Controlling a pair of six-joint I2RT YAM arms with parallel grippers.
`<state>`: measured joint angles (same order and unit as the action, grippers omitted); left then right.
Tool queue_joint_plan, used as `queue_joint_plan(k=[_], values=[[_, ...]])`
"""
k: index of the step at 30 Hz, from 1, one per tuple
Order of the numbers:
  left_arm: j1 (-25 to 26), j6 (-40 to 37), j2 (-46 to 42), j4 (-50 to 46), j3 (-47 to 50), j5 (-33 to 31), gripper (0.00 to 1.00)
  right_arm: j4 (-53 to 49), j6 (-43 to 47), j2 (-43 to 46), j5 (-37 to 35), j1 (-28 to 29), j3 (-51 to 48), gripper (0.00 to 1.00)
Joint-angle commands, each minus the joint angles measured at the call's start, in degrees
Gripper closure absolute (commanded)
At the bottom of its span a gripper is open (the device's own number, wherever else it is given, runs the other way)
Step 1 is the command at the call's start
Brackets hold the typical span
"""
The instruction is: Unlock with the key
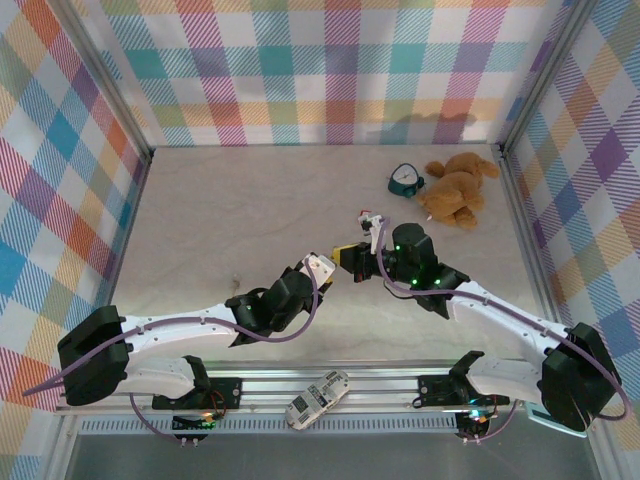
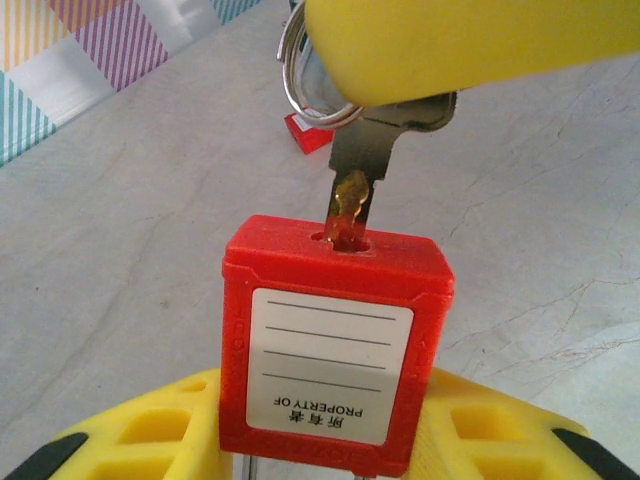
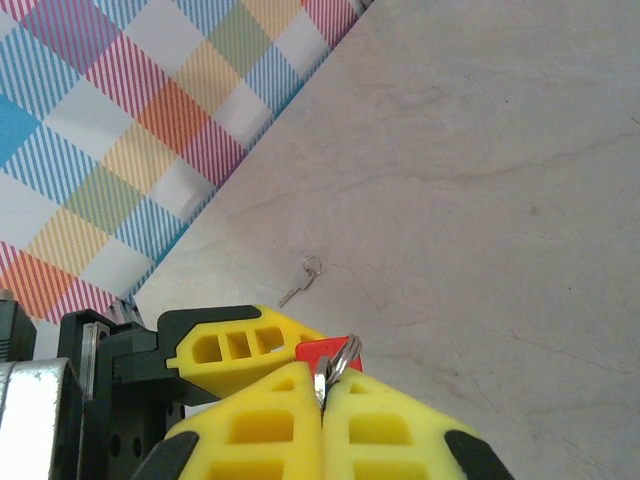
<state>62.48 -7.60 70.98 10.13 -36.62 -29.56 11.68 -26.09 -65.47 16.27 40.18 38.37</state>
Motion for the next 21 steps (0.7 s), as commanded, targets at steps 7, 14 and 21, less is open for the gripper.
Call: queue_joint_plan(k=[7, 14, 21], values=[[0.88, -1.06, -4.39, 19.08, -3.53, 5.30, 0.82, -8.91, 1.69, -6.04, 6.99, -0.46, -1.00, 0.95], [0.80, -1.00, -5.23, 22.57, -3.68, 5.37, 0.83, -6.57, 0.20, -6.76, 8.52, -0.46, -2.68, 0.95], [0.05, 0.17, -5.85, 23.27, -4.85, 7.51, 0.84, -7.77, 1.82, -7.24, 8.91, -0.46, -3.03, 0.95]])
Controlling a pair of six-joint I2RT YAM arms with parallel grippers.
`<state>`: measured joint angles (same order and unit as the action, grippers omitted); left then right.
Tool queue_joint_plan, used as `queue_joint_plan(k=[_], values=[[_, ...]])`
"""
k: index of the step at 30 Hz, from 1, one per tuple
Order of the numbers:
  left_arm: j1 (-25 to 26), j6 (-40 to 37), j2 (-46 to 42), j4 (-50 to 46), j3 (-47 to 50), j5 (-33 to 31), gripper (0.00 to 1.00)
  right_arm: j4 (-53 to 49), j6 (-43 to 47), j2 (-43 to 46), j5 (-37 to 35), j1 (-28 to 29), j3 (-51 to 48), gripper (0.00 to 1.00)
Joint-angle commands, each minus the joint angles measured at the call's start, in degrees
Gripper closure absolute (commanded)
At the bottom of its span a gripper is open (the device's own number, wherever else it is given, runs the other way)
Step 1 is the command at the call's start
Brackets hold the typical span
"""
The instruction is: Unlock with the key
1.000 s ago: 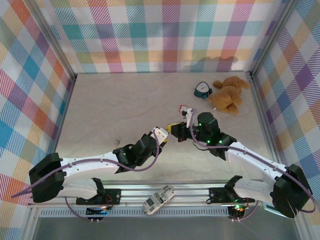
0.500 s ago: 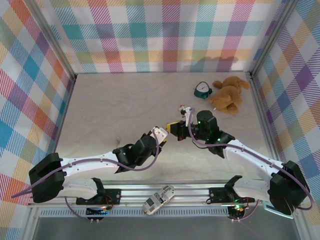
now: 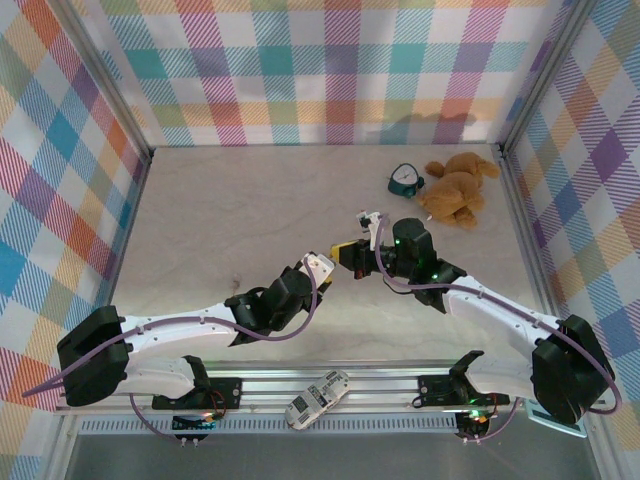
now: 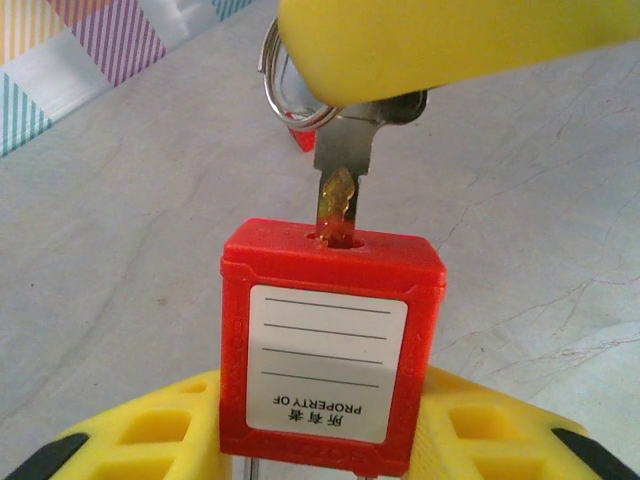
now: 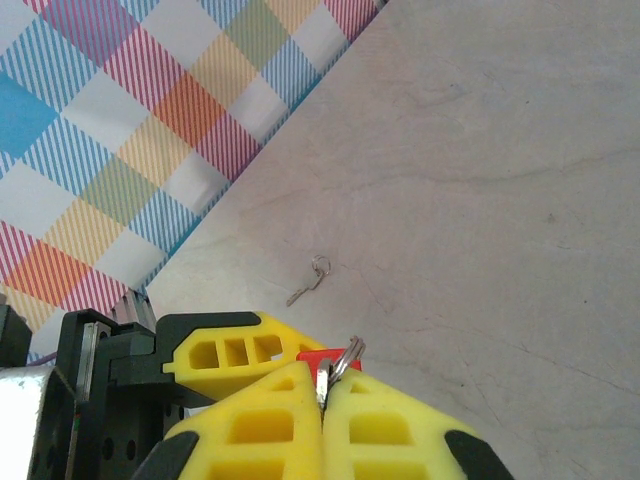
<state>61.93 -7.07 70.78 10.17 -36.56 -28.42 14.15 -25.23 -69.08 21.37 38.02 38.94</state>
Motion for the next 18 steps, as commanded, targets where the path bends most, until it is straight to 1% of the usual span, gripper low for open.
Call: queue_joint_plan(k=[1, 6, 11, 15, 18], values=[[0.27, 0.17, -5.98, 23.43, -4.76, 6.64, 0.84, -10.21, 0.91, -3.46, 3.96, 1.71, -3.82, 0.95], [-2.54, 3.88, -7.95, 24.28, -3.56, 9.18, 0.85, -10.56, 0.30, -0.97, 3.64, 1.55, -5.17, 0.95], [-2.87, 4.21, -8.07, 23.34, -3.54, 12.27, 0.85, -10.56, -0.66, -0.47, 5.03, 0.61, -5.56, 0.95], [-2.87, 4.30, -8.38, 23.34, -3.39, 14.17, 0.85, -8.76, -2.18, -1.88, 8.32, -0.59, -5.49, 0.95], [-2.87, 3.48, -9.00, 24.70, -2.75, 13.86, 0.85, -7.78, -4.26, -1.48, 11.07, -2.77, -5.80, 0.95]])
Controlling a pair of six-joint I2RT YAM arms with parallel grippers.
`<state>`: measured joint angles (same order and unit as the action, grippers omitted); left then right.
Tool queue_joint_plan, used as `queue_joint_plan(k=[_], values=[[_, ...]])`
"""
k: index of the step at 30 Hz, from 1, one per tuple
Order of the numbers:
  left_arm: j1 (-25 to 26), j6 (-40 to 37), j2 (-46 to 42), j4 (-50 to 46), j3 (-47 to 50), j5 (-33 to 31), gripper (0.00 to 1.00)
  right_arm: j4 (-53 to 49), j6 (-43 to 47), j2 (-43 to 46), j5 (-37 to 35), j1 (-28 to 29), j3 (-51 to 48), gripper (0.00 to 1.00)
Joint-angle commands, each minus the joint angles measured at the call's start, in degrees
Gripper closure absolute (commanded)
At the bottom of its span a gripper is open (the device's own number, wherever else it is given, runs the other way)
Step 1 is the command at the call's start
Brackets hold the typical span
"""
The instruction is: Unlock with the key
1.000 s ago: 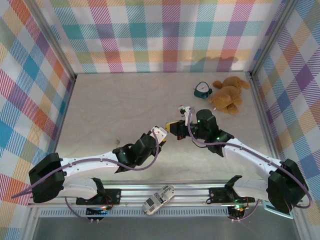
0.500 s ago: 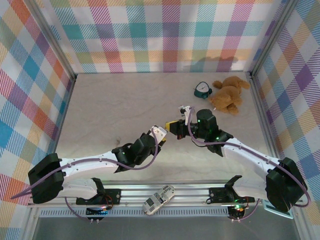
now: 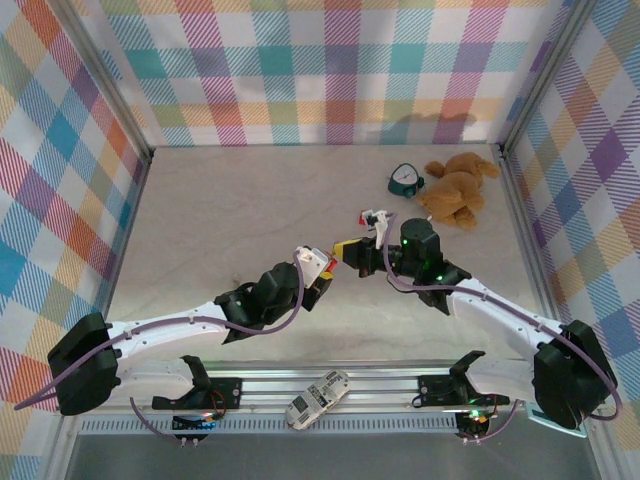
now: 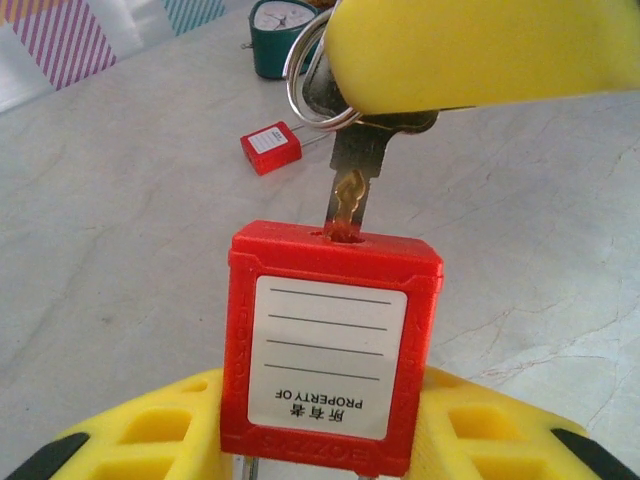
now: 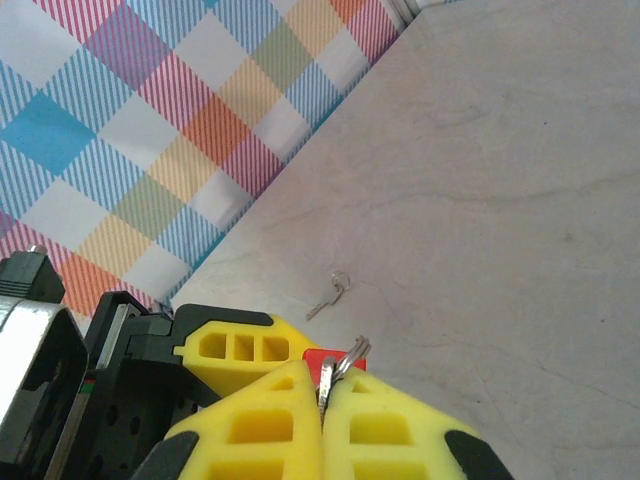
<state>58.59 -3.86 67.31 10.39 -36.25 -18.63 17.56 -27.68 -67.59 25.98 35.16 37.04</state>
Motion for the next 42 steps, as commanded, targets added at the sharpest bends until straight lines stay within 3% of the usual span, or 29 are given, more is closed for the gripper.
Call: queue_joint_plan(k=[1, 34, 42], values=[[0.47, -0.11, -5.65, 24.58, -3.06, 4.04, 0.85, -11.78, -1.64, -2.55, 6.76, -0.17, -3.61, 0.95], [0.31, -3.09, 1.58, 36.04, -7.12, 2.22, 0.95, -9.67, -4.27, -7.99, 5.70, 5.56, -6.46, 0.96], [0.35, -3.83, 2.95, 29.20, -5.73, 5.33, 0.94, -21.78, 1.23, -2.87, -0.75, 5.37, 1.20, 0.92]])
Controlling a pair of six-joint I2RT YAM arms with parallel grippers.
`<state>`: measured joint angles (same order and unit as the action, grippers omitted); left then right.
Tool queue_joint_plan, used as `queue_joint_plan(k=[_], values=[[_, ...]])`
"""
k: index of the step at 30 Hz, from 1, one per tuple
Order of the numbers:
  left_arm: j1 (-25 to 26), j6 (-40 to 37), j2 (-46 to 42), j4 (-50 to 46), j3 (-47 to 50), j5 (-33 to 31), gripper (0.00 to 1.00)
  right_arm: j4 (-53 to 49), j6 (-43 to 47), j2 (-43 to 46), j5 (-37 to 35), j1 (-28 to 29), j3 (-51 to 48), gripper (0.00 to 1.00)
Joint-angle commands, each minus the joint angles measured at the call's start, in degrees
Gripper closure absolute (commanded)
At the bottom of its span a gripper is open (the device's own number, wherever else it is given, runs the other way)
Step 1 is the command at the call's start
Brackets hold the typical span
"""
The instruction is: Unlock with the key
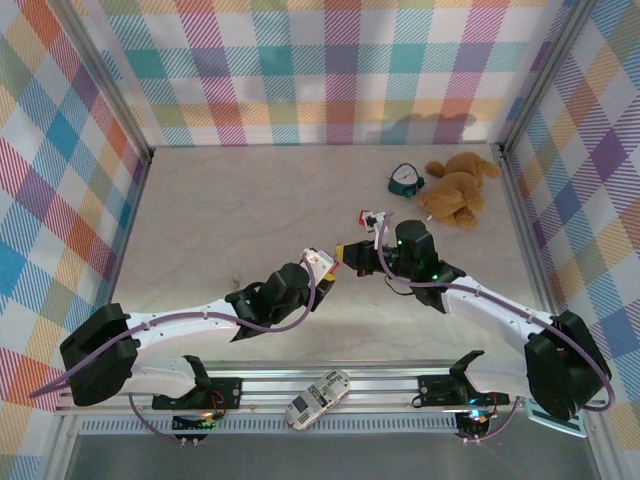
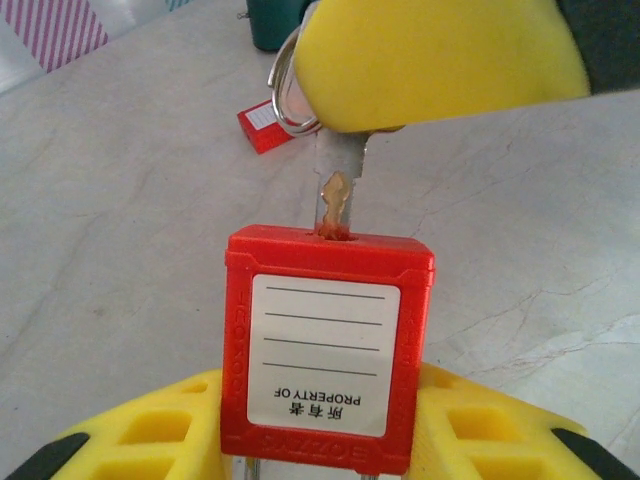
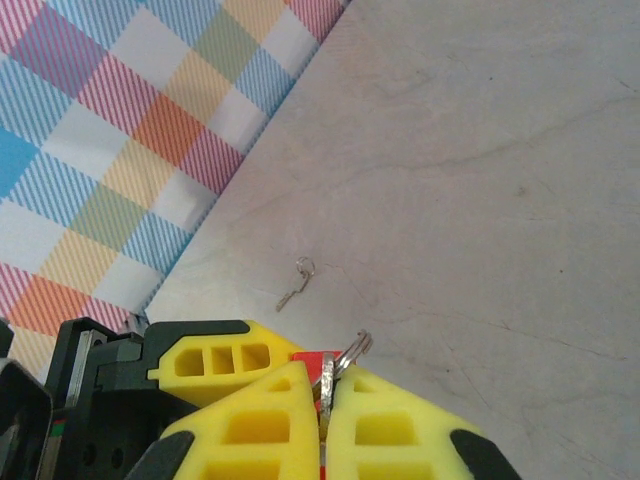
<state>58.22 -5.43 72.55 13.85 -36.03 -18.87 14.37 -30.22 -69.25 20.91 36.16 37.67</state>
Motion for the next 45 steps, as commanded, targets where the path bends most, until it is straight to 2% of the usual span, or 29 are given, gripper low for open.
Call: queue_joint_plan(k=[1, 9, 18, 28, 31, 34, 37, 45], values=[[0.74, -2.30, -2.22, 25.92, -5.09, 5.75, 0.93, -20.04, 4.43, -0.98, 3.86, 4.45, 1.82, 0.91], [0.80, -3.41, -2.14, 33.13, -0.35, 5.33, 0.93, -24.40, 5.99, 0.18, 1.09, 4.44, 5.89, 0.87], [0.87, -2.74, 0.55, 30.37, 0.37, 6.43, 0.95, -27.46, 7.65, 1.93, -1.48, 4.44, 9.34, 0.78], [0.93, -1.86, 1.61, 29.84, 1.32, 5.11, 0.96, -29.98, 8.77, 3.56, -3.07, 4.42, 11.33, 0.74], [0.93, -1.78, 2.24, 29.71, 1.44, 4.49, 0.96, -30.89, 9.27, 4.55, -3.94, 4.37, 11.72, 0.68], [0.91, -1.84, 3.01, 28.82, 1.57, 1.87, 0.98, -30.72, 10.10, 5.29, -4.08, 4.35, 11.30, 0.57], [0.93, -2.29, 3.97, 29.54, 2.26, 0.42, 0.98, -30.76, 10.26, 5.53, -4.38, 3.84, 11.02, 0.50], [0.93, -2.35, 4.55, 28.83, 2.28, 0.87, 0.98, -30.78, 10.27, 5.01, -4.57, 3.14, 12.16, 0.46]])
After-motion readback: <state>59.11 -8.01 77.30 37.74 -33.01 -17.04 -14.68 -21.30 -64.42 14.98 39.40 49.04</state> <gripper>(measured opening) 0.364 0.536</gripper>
